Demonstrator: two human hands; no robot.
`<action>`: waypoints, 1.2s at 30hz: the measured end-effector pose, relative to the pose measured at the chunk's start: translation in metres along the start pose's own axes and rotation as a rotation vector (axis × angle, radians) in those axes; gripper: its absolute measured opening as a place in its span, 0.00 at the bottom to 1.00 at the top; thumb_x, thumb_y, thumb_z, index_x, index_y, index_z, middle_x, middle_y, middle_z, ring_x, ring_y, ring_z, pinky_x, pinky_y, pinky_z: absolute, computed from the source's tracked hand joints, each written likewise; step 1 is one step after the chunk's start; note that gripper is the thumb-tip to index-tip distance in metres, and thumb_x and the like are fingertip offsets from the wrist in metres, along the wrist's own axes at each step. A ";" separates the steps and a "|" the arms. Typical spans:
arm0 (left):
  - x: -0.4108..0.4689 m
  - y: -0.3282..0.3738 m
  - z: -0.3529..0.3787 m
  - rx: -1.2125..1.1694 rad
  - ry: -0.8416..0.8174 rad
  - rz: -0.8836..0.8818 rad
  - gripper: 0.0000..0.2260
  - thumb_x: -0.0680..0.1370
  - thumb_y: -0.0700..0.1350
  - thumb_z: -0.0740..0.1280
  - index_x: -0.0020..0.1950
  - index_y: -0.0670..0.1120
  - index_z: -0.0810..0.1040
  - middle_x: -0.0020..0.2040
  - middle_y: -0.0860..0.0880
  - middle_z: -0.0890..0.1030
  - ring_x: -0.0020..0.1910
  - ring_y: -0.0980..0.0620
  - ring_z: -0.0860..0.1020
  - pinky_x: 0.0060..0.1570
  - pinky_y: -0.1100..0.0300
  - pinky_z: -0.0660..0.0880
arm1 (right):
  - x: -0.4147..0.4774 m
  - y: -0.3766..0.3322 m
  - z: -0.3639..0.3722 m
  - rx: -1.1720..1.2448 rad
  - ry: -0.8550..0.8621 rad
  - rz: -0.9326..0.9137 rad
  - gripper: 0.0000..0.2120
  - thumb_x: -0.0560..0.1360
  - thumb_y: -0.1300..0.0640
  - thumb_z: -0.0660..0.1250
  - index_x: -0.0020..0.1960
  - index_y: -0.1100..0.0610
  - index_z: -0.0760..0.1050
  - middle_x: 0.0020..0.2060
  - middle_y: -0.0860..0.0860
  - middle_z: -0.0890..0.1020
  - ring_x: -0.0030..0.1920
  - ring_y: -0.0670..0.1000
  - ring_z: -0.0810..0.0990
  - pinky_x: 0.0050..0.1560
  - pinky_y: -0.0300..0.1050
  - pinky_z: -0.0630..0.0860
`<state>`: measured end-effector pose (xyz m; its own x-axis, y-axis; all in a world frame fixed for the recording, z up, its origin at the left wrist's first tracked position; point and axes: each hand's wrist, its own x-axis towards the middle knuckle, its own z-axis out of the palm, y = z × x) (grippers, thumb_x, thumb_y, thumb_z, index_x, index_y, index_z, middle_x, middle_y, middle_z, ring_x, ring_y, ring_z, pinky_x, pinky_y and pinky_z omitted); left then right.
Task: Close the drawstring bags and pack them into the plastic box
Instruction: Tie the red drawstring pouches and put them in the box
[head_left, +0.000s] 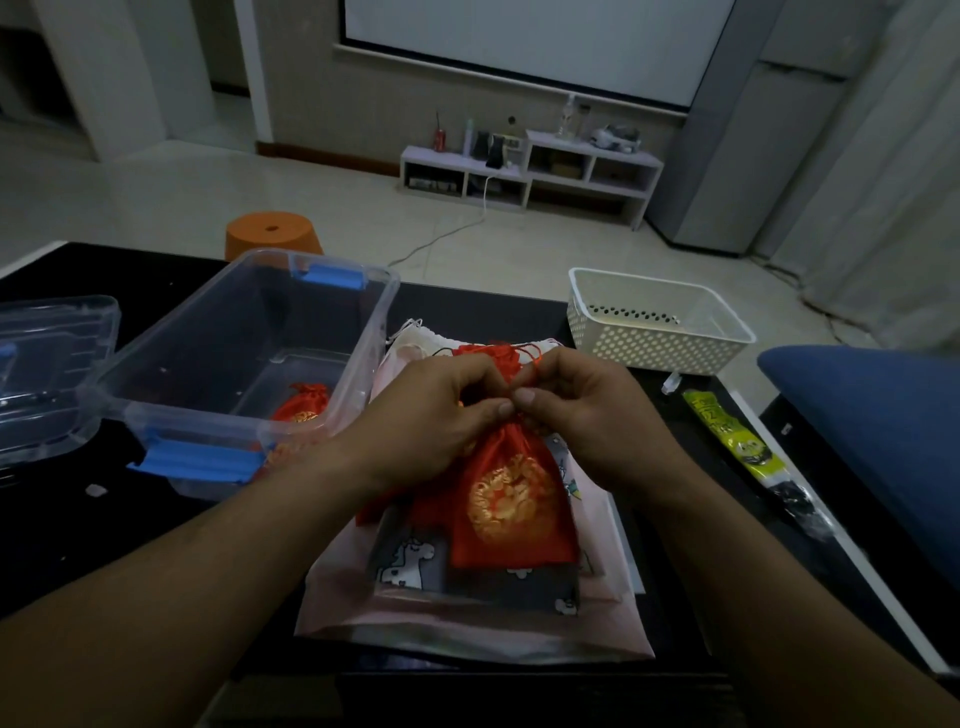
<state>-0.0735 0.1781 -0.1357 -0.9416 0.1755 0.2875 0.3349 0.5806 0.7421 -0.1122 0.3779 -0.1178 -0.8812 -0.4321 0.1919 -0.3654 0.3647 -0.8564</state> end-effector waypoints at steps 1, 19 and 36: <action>0.000 0.000 0.001 0.010 0.004 -0.001 0.02 0.81 0.49 0.70 0.52 0.54 0.82 0.46 0.57 0.83 0.48 0.61 0.81 0.50 0.57 0.81 | -0.001 0.000 0.001 -0.023 0.006 -0.002 0.05 0.80 0.63 0.71 0.51 0.55 0.83 0.41 0.52 0.87 0.43 0.47 0.86 0.47 0.46 0.84; 0.002 -0.004 0.018 0.101 0.167 0.069 0.04 0.79 0.41 0.67 0.47 0.46 0.81 0.41 0.55 0.78 0.43 0.59 0.75 0.42 0.62 0.69 | -0.004 -0.002 0.019 -0.261 0.166 -0.158 0.06 0.78 0.61 0.73 0.52 0.52 0.85 0.44 0.43 0.84 0.47 0.41 0.82 0.48 0.33 0.77; 0.000 -0.001 0.010 0.071 0.152 0.087 0.04 0.79 0.43 0.67 0.48 0.48 0.82 0.40 0.52 0.80 0.41 0.56 0.77 0.44 0.53 0.76 | -0.008 -0.009 0.027 -0.243 0.196 -0.151 0.04 0.79 0.61 0.72 0.49 0.53 0.83 0.41 0.44 0.83 0.44 0.42 0.80 0.42 0.30 0.72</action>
<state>-0.0744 0.1854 -0.1427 -0.8909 0.1082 0.4411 0.4063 0.6240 0.6675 -0.0938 0.3558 -0.1249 -0.8441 -0.3384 0.4158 -0.5358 0.5047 -0.6769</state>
